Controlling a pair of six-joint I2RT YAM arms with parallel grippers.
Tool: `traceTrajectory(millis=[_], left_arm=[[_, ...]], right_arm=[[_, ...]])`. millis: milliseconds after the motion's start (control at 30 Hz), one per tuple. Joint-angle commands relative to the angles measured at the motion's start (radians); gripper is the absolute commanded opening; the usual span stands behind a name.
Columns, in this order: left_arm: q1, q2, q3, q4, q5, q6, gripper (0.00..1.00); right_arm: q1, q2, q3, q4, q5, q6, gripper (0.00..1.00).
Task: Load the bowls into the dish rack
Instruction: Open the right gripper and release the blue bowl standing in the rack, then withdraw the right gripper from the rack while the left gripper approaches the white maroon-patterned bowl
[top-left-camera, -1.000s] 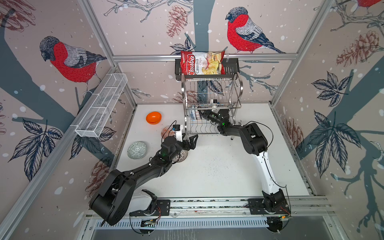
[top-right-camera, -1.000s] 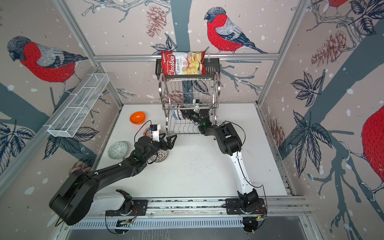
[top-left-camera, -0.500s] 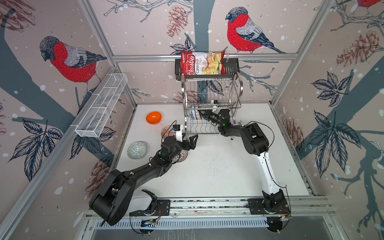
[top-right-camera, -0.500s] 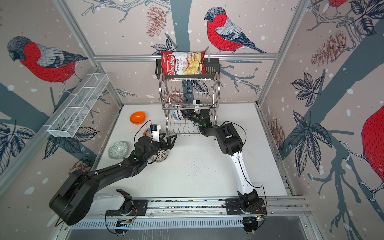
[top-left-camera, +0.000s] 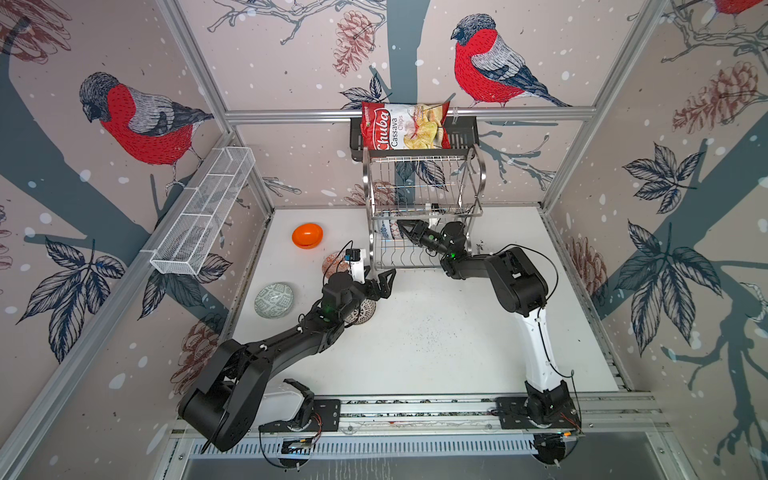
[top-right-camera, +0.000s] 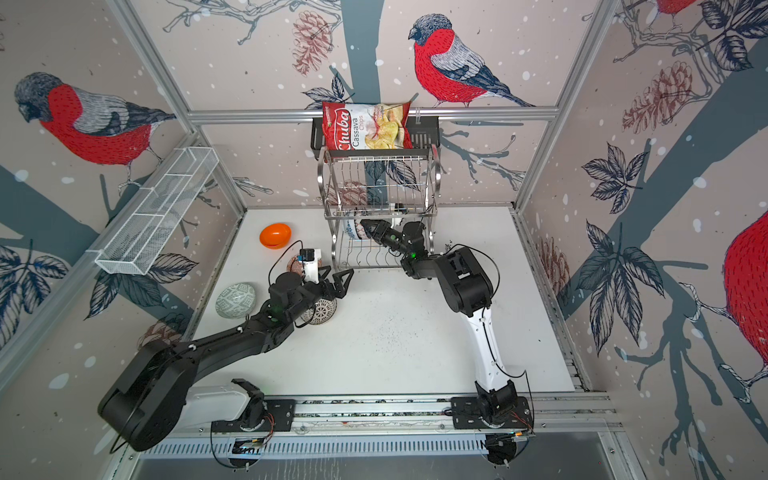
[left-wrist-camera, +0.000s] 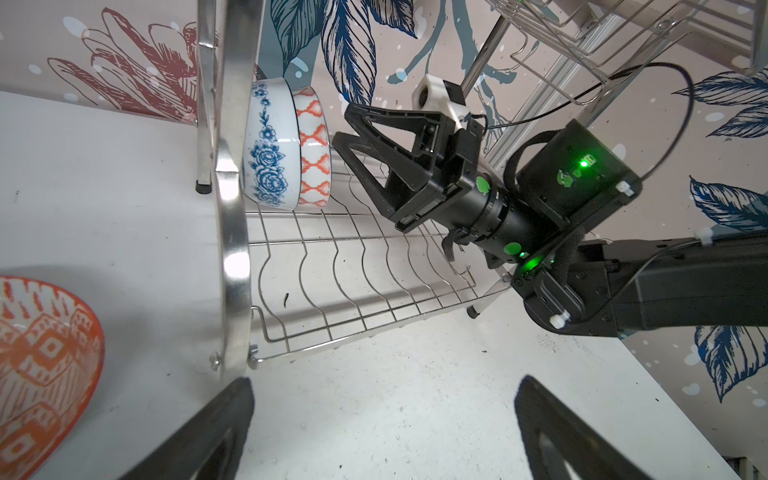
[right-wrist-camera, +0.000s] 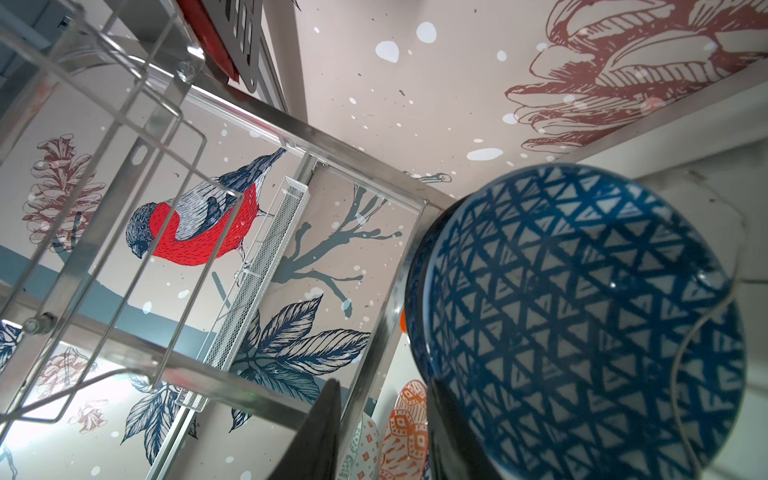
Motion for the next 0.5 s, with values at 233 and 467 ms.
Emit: traceTrajectory(millis=[233,467], left_arm=[[0.003,-0.018,0.005,-0.017,-0.018,0.003,0.98],[0.004,-0.032,0.004,-0.024,-0.019,0.004,0.98]], right_arm=[[0.019,-0.091,-0.148,0.137,0.040,-0.003,0.43],[0.021,-0.140,-0.224,0.158,0.056,-0.011,0.50]])
